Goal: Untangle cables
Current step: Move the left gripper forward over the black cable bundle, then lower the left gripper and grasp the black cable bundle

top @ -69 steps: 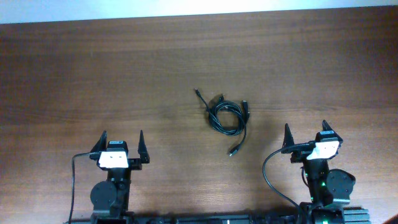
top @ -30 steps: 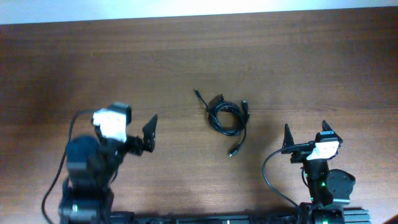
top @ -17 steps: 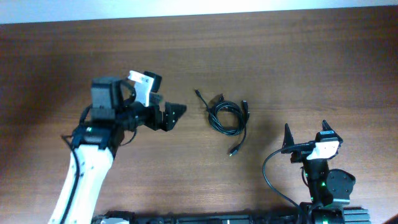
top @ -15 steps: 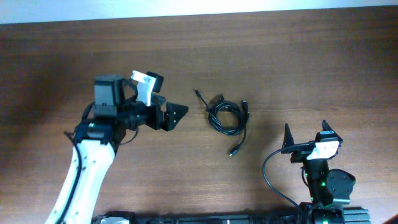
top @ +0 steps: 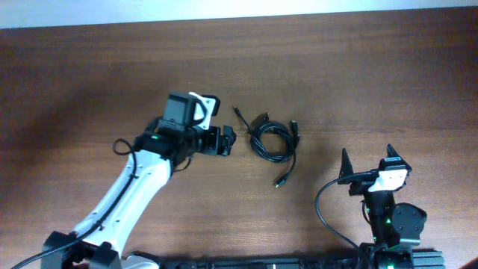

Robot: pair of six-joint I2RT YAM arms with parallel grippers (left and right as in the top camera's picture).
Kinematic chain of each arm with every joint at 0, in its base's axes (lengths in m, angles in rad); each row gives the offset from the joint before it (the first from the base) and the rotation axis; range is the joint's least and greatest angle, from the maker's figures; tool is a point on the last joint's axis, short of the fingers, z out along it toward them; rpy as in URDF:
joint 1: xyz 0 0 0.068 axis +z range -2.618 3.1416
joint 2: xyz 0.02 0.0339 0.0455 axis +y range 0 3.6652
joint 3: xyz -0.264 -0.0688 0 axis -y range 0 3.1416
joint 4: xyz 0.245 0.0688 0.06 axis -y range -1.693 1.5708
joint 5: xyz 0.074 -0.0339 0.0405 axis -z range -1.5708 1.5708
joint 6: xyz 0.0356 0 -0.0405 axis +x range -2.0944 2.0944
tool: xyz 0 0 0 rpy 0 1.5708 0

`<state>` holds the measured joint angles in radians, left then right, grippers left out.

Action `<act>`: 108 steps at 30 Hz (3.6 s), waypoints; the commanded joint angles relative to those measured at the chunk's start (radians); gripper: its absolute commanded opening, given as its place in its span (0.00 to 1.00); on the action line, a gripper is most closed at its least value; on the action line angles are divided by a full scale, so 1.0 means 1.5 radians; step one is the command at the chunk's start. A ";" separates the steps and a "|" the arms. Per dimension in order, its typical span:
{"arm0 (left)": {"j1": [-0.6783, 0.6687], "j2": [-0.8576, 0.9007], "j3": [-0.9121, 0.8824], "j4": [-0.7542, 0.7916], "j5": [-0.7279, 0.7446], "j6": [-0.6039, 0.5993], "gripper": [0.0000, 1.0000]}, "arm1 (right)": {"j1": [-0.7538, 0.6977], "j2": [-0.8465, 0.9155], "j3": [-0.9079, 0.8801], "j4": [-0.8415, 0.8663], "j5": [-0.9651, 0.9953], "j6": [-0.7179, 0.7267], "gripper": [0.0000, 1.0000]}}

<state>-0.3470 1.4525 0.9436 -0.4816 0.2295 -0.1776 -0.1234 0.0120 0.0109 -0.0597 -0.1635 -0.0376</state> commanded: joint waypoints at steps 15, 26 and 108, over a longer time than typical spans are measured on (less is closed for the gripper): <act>-0.064 0.059 0.009 0.114 -0.186 -0.083 0.99 | 0.004 -0.004 -0.004 -0.003 -0.004 -0.005 0.99; -0.064 0.128 0.009 0.179 -0.186 -0.083 0.99 | 0.004 -0.004 -0.004 -0.003 -0.004 -0.005 0.99; -0.135 0.148 0.009 0.141 -0.291 -0.181 0.00 | 0.004 -0.004 -0.004 -0.003 -0.004 -0.005 0.99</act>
<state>-0.5854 1.7710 0.9638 -0.2066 -0.1272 -0.4362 -0.1234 0.0120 0.0109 -0.0597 -0.1635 -0.0380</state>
